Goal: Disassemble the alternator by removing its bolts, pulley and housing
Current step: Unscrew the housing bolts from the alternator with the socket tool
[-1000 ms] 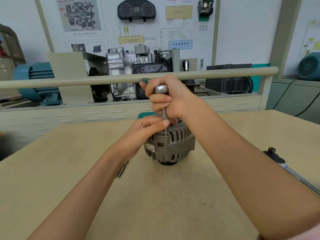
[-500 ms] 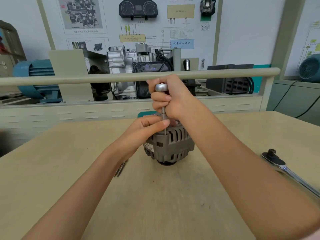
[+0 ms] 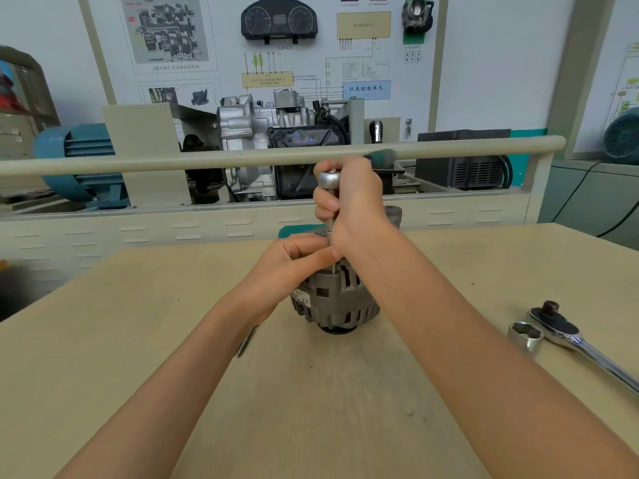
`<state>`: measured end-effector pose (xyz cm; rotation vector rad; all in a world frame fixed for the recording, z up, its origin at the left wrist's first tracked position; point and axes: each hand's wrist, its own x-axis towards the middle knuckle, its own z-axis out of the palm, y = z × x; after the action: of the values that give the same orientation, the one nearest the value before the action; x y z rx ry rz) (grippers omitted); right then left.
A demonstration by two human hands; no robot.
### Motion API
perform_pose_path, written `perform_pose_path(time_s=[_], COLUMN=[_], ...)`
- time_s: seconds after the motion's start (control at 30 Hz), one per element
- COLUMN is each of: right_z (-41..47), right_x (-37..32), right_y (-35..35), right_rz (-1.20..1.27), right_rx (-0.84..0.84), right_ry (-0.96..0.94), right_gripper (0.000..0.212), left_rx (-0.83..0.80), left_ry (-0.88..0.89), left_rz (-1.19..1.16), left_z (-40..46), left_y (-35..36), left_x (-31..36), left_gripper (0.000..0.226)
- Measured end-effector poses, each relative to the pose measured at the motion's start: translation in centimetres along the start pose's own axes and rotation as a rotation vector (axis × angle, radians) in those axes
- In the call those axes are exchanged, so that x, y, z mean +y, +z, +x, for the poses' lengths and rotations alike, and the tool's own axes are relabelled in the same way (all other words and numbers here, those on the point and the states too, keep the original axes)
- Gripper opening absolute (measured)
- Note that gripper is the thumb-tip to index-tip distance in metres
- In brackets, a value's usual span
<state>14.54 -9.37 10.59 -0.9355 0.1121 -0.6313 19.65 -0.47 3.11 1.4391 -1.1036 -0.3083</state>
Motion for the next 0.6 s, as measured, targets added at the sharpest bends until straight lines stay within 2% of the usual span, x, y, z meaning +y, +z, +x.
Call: perform_pose_path(time_s=[0.07,0.13,0.2,0.27,0.3,0.37,0.47,0.5,0.53,0.6], right_z=[0.7,1.2,1.4,1.1,0.9,0.6,-0.1,-0.3,-0.3,-0.3], right_x=[-0.9,-1.3,-1.5,-1.7,-1.7,-1.2,0.2,0.6,0.7,0.2], right_y=[-0.6,-1.0,-1.3,-1.2,-1.2,-0.8,0.3,0.6,0.9,0.9], right_rz=[-0.019,0.025,0.047,0.053,0.052,0.017,-0.011,0.009,0.027,-0.006], right_rx=[-0.209,-0.414,-0.522,-0.541,-0.508,-0.330,0.066,0.135,0.152,0.077], right_ry=[0.212,0.376,0.466,0.474,0.453,0.327,-0.042,-0.130,-0.157,-0.048], right_gripper=[0.029,0.024,0.020,0.012,0.012,0.021,0.018,0.015,0.014,0.018], left_rx=[-0.034,-0.058,-0.047,-0.021,-0.010,-0.001,0.013,0.013,0.013,0.014], left_ry=[-0.019,-0.030,-0.031,-0.023,-0.019,-0.011,-0.011,-0.005,0.000,-0.002], left_rz=[-0.022,-0.023,-0.019,-0.002,0.005,0.011,0.039,0.057,0.066,0.044], left_z=[0.0,0.0,0.0,0.0,0.0,0.1,0.1,0.1,0.1,0.2], left_y=[-0.2,-0.2,-0.2,-0.1,-0.1,-0.1,-0.1,0.0,0.0,0.0], left_x=[0.1,0.2,0.2,0.1,0.1,0.0,0.0,0.0,-0.1,-0.2], left_gripper=[0.024,0.029,0.029,0.025,0.023,0.022,0.016,0.017,0.020,0.016])
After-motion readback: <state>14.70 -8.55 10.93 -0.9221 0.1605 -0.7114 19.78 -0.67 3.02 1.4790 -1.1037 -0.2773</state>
